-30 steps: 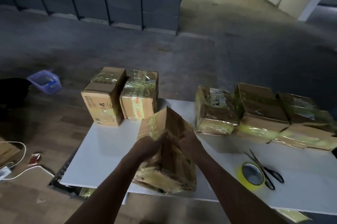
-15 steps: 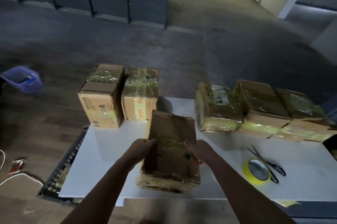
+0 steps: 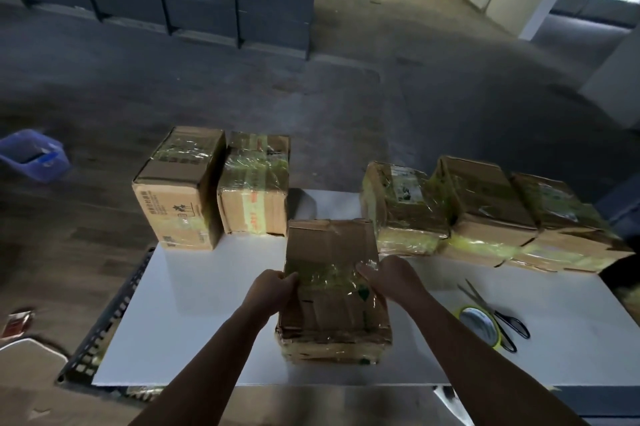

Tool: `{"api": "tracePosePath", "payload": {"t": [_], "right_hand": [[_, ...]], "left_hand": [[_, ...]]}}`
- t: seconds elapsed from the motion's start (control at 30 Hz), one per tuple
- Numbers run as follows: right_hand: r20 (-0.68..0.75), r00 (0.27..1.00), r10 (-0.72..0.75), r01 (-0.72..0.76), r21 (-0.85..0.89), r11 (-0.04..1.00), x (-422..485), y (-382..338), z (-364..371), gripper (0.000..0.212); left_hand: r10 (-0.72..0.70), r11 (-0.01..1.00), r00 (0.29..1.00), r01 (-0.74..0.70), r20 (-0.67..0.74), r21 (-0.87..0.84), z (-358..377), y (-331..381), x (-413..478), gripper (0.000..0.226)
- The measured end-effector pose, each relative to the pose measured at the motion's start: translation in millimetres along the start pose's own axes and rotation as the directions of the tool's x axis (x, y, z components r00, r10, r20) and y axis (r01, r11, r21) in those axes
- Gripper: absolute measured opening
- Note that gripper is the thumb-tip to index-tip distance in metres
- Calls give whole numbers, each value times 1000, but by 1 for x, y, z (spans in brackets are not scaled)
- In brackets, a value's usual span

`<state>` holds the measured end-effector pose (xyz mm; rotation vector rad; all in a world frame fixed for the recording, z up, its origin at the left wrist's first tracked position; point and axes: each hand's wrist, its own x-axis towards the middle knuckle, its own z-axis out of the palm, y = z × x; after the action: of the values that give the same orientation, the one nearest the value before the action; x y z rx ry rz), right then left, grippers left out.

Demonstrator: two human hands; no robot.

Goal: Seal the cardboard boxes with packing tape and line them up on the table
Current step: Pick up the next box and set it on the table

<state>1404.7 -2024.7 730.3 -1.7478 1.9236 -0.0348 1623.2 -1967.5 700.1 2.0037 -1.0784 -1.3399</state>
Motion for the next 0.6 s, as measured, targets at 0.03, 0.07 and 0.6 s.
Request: {"api": "tracePosePath", "payload": {"t": [0.03,0.07,0.6], "right_hand": [[-32,999,-28,28,-6,1000,0,-1,-5,55],[-60,996,-61,59,-31,998,-2,-4,-11,55],[-34,928,-371,368,237,899,10,-4,-2,49]], "left_hand": [[-30,998,1000,29,-11,-51,1,0,0,33],[-61,992,998,59,-21,-112,1,0,0,30],[452,544,892,-258,-20,799,36,63,-34,48]]}}
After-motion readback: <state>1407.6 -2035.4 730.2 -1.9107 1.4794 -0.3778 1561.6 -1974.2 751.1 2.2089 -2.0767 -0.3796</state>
